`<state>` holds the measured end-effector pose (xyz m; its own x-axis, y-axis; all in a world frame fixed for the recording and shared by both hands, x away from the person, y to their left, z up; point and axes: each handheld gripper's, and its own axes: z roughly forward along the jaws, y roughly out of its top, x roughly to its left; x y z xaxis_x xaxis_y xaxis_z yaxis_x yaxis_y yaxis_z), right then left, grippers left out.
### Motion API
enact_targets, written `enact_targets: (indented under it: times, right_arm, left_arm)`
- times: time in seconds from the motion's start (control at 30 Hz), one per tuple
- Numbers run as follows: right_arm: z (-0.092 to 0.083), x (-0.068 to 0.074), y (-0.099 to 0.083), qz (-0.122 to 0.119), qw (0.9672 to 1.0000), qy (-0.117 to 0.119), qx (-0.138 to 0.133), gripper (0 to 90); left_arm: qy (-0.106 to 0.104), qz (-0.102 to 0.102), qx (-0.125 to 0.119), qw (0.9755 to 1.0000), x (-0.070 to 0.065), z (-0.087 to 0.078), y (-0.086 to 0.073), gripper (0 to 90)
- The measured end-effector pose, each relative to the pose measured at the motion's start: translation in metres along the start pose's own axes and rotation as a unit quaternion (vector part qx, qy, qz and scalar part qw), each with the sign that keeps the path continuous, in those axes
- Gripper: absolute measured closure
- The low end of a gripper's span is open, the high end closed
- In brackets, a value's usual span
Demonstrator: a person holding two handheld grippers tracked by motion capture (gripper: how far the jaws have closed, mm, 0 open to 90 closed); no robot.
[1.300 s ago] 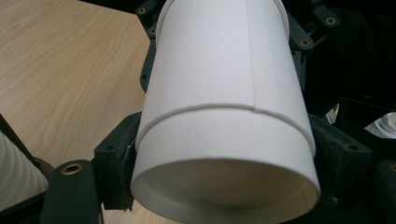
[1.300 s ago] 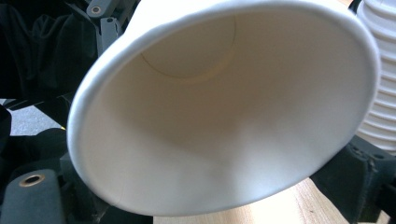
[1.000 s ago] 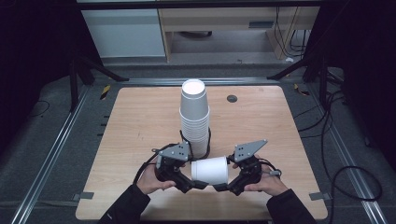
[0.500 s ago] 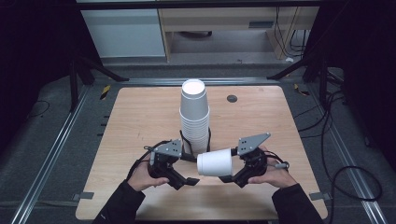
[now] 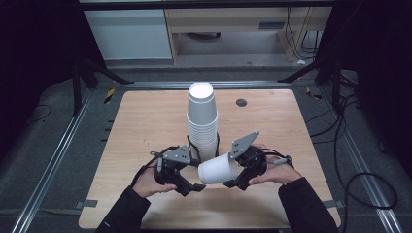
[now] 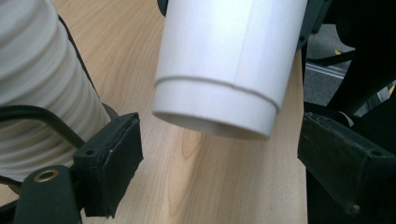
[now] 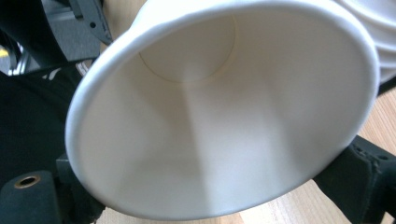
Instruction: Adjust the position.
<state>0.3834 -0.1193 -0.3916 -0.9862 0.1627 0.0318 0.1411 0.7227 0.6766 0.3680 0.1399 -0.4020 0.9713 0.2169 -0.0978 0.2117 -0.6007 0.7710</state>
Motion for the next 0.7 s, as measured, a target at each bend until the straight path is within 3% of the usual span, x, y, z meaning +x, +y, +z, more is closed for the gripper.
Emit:
enact_targets:
  times: [0.37, 0.7]
  right_arm:
    - [0.008, 0.003, 0.016, -0.024, 0.9988, 0.018, 0.039, 10.2]
    - [0.015, 0.006, 0.022, -0.030, 0.9980, 0.021, 0.051, 10.0]
  left_arm:
    - [-0.003, 0.003, 0.000, 1.0000, -0.001, 0.003, 0.001, 14.8]
    - [-0.013, 0.009, 0.006, 0.9999, -0.002, 0.006, 0.002, 17.9]
